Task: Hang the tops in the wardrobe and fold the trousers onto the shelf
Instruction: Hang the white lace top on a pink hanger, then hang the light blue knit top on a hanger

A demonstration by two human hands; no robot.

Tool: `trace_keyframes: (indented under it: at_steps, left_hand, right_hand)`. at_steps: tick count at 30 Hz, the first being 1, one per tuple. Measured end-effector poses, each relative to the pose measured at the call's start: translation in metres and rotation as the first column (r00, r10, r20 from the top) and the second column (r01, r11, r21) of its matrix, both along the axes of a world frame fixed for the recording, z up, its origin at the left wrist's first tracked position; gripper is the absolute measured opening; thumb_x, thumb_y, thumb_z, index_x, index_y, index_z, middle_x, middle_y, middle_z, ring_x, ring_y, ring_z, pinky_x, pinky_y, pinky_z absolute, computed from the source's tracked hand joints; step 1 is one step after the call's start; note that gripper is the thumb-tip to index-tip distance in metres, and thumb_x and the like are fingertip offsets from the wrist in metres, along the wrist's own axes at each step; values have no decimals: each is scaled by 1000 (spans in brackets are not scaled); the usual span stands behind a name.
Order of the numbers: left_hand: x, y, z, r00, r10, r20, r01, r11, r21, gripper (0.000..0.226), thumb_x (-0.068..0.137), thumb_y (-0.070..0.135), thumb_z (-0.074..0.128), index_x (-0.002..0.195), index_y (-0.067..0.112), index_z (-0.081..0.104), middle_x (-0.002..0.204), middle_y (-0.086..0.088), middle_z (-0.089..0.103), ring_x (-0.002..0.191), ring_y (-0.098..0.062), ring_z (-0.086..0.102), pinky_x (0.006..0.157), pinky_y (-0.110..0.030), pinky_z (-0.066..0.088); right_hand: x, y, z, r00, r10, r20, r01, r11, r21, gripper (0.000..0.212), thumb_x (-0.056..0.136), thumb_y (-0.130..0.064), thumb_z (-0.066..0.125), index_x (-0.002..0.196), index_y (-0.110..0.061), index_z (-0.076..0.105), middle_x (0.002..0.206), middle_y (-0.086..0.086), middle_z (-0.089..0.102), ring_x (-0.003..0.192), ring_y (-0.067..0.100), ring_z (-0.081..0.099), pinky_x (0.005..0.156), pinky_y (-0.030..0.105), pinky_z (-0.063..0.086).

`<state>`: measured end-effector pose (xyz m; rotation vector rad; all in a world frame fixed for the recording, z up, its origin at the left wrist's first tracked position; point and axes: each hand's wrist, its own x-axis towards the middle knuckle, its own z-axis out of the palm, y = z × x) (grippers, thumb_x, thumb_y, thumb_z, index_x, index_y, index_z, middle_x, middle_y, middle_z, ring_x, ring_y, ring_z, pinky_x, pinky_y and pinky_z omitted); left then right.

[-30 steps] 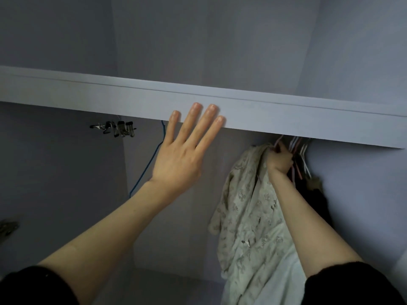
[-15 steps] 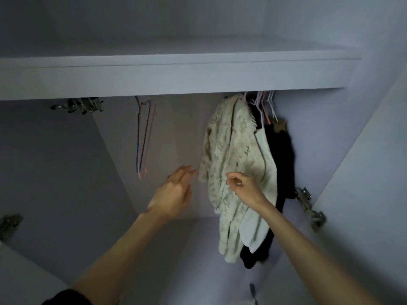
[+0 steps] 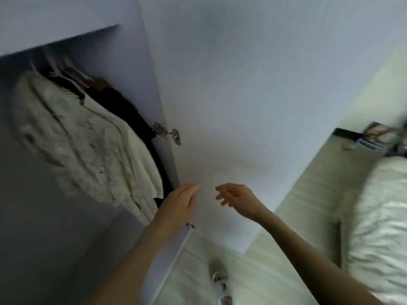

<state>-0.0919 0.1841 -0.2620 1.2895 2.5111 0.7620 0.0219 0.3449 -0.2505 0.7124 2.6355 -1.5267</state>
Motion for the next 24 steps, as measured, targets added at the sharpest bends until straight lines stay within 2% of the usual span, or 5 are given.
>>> trace_keyframes:
  at_steps: [8, 14, 17, 21, 24]
  left_hand:
    - [133, 91, -14, 880, -472, 49, 470, 881, 58, 38, 97, 15, 41, 134, 20, 49, 134, 4, 53, 122, -13, 50, 100, -23, 35]
    - [268, 140, -8, 659, -752, 37, 750, 659, 55, 38, 96, 12, 43, 133, 18, 51, 130, 0, 56, 117, -19, 53, 96, -32, 42]
    - [345, 153, -13, 525, -850, 52, 849, 527, 45, 36, 97, 13, 44, 131, 17, 53, 128, -1, 57, 116, -21, 55, 94, -35, 43]
    - [453, 167, -30, 363, -926, 104, 931, 364, -12, 37, 99, 18, 41, 134, 21, 49, 133, 6, 54, 119, -12, 52, 93, -25, 42]
    - [538, 175, -47, 282, -949, 142, 959, 276, -62, 38, 99, 17, 40, 135, 22, 47, 133, 7, 52, 117, -10, 52, 92, -20, 41]
  right_hand:
    - [210, 31, 1, 850, -521, 80, 525, 850, -45, 25, 98, -13, 45, 115, -5, 62, 99, 9, 70, 71, 15, 64, 60, 8, 43]
    - [387, 7, 1, 569, -816, 104, 822, 563, -79, 25, 99, -12, 44, 116, -4, 61, 99, 12, 69, 73, 16, 65, 62, 10, 47]
    - [472, -14, -4, 395, -907, 146, 917, 381, -116, 23, 99, -16, 44, 114, -11, 61, 95, 4, 69, 76, 15, 65, 69, 21, 47]
    - [586, -34, -25, 160, -970, 181, 981, 136, -139, 22, 97, -19, 47, 109, -11, 64, 88, 2, 69, 70, 11, 62, 66, 22, 46]
    - [670, -45, -50, 49, -978, 205, 993, 26, -111, 22, 97, -16, 48, 111, -9, 63, 87, 2, 68, 66, 9, 61, 60, 16, 44]
